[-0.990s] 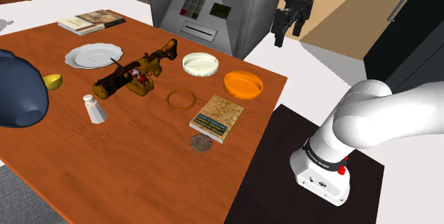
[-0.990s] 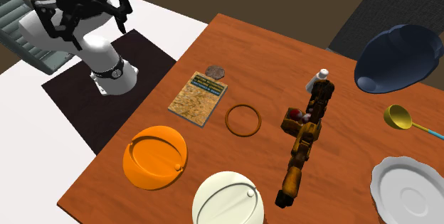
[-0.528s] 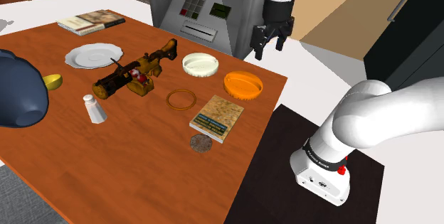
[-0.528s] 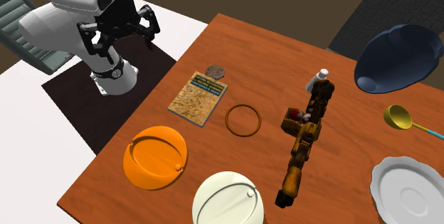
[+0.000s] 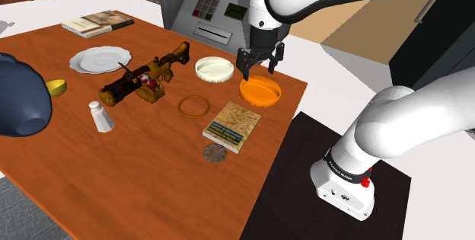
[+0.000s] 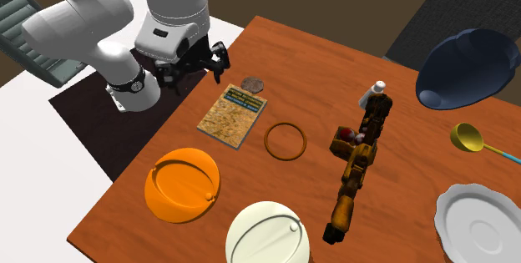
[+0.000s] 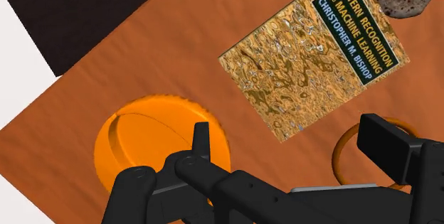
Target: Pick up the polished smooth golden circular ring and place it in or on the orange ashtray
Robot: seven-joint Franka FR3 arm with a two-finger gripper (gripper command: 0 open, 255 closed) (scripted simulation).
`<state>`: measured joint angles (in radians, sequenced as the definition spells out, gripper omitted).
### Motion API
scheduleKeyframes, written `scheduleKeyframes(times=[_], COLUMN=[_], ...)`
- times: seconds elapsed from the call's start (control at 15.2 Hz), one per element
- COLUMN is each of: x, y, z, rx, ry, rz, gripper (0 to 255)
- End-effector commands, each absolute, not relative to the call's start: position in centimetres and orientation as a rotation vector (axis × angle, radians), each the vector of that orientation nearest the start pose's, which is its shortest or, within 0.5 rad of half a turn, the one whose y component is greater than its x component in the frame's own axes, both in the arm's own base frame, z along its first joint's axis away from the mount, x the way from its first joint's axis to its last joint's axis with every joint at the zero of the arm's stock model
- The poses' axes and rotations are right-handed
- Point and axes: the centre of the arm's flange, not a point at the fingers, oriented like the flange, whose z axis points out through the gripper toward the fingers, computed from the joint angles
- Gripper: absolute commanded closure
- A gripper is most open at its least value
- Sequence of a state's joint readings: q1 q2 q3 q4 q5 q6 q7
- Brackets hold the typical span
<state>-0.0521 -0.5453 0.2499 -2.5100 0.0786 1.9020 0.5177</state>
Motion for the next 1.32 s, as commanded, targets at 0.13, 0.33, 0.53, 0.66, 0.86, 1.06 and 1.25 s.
scheduleKeyframes(times=[0.13, 0.33, 0.53, 0.66, 0.86, 1.06, 1.25], x=[39.6, 41.9, 44.4, 46.1, 48.7, 50.9, 50.9], y=[10.1, 11.3, 12.3, 13.0, 13.8, 14.3, 14.3], z=[41.8, 39.1, 36.4, 34.6, 32.0, 30.0, 28.4], rx=[-3.108, -3.069, -3.028, -2.998, -2.951, -2.911, -2.911], ry=[0.756, 0.853, 0.949, 1.011, 1.103, 1.176, 1.176], rz=[0.061, 0.047, 0.032, 0.023, 0.009, -0.003, -0.003], gripper=[0, 0, 0, 0, 0, 0, 0])
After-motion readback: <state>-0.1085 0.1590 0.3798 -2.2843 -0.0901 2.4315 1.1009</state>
